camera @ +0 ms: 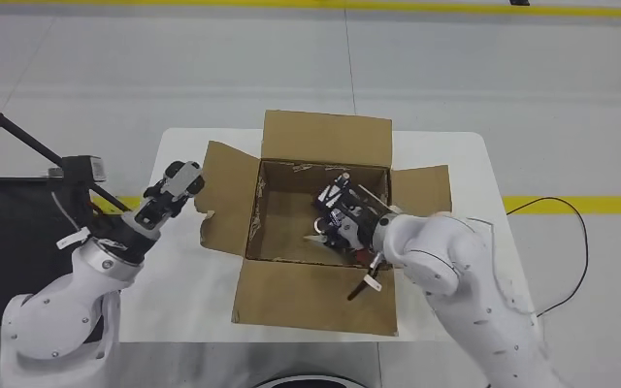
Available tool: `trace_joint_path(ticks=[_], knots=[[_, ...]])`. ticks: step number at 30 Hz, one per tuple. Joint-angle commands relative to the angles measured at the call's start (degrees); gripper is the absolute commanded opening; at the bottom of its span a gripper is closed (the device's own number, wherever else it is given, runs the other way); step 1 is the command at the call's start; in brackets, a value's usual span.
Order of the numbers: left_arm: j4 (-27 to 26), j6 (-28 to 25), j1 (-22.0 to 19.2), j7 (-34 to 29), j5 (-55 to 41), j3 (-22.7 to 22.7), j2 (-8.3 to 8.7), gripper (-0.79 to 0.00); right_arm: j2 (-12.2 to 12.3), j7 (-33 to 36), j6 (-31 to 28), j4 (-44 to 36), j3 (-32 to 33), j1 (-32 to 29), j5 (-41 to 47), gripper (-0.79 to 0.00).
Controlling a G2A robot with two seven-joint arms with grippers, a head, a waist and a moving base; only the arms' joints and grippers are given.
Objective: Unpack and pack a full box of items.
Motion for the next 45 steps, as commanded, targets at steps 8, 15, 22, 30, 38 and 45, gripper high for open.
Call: trace_joint_path(ticks=[8, 15, 22, 30, 38, 45], knots=[[0.23, -6.68, 6.86, 5.23, -2.84, -5.05, -0.13, 0.000, -3.24, 4.27, 10.80, 14.58, -9.68, 9.57, -6.29, 0.000], [0.23, -6.68, 6.86, 5.23, -2.84, -5.05, -0.13, 0.000, -4.75, 7.37, 13.94, 21.63, -11.75, 11.54, -5.56, 0.000], [0.23, -6.68, 6.86, 5.23, -2.84, -5.05, -0.13, 0.000, -5.82, 9.38, 15.14, 25.76, -12.85, 12.64, -5.57, -0.225], [0.23, -6.68, 6.86, 5.23, -2.84, -5.05, -0.13, 0.000, -6.74, 10.09, 14.97, 27.36, -12.87, 12.97, -3.45, -0.785], [0.23, -6.68, 6.86, 5.23, -2.84, -5.05, -0.13, 0.000, -6.93, 10.15, 14.42, 25.15, -10.79, 12.81, -1.26, -0.785], [0.23, -6.68, 6.86, 5.23, -2.84, -5.05, -0.13, 0.000, -6.16, 10.96, 12.53, 14.73, -5.92, 10.69, 3.63, -0.785]])
